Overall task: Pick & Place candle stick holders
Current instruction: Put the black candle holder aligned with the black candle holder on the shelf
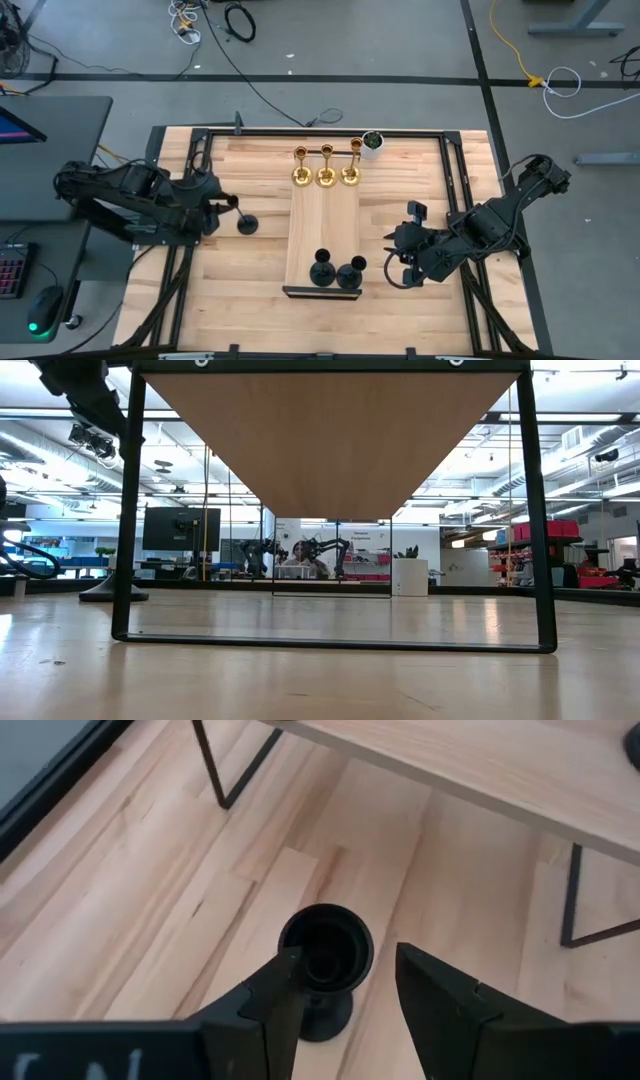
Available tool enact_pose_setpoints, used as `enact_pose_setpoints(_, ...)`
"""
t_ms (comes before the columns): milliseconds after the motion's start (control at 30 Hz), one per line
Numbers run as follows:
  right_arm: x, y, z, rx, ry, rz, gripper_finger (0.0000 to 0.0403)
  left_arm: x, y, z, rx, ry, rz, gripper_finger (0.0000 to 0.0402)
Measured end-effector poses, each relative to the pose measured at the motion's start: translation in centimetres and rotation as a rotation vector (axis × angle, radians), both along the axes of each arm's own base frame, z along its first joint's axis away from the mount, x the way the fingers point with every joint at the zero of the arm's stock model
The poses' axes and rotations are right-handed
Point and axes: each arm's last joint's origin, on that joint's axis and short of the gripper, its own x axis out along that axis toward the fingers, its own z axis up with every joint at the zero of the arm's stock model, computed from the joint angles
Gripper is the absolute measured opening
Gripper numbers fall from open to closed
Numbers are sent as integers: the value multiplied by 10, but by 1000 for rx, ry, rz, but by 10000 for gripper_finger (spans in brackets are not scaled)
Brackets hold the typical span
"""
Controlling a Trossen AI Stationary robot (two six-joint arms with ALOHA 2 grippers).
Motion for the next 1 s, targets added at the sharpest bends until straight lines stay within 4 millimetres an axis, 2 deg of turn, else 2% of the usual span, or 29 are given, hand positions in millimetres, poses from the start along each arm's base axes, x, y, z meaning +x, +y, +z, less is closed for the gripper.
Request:
enact_pose_setpoints(433,0,0,0,5,-6,0,114,-1,1,0,20,2,9,161)
enact_pose_setpoints(1000,1,1,1,8,-11,0,114,-4,-1,1,-48,4,-36,161)
